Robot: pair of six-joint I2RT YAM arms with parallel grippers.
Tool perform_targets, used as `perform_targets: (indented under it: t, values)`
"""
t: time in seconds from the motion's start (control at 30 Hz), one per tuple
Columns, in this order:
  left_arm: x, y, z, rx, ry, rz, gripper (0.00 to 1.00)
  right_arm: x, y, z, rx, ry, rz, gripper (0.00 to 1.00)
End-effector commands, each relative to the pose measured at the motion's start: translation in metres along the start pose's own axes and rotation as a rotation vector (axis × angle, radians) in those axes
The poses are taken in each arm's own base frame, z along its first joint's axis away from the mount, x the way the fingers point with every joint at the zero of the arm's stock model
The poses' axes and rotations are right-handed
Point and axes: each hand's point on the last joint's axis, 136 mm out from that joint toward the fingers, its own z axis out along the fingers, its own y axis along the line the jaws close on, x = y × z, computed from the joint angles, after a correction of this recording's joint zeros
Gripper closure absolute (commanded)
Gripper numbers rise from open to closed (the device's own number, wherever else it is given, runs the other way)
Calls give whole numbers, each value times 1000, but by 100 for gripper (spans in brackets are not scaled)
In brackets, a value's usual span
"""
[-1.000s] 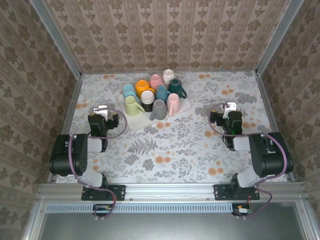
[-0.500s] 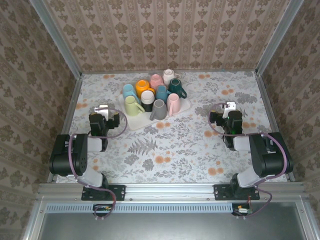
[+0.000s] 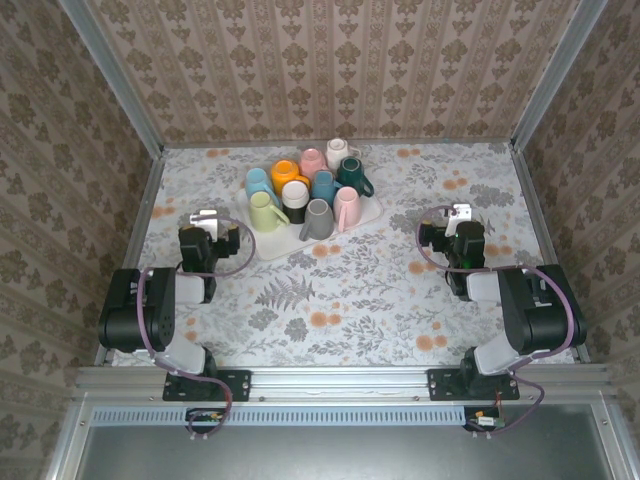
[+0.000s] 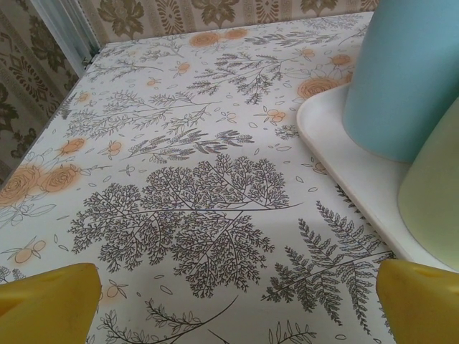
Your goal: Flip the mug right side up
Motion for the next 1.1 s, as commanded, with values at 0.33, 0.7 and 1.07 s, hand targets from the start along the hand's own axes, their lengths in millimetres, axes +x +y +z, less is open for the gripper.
perform_targets:
  t: [0.33, 0.7, 1.07]
  values:
    - [-49, -11, -30, -100, -96, 143, 0, -24, 31, -14, -125, -34, -98, 0]
    - [-148, -117, -129, 265, -365, 172, 0, -147, 142, -110, -340, -169, -33, 0]
    - [-132, -133, -162, 341, 4, -16, 0, -113, 111, -191, -278, 131, 200, 0]
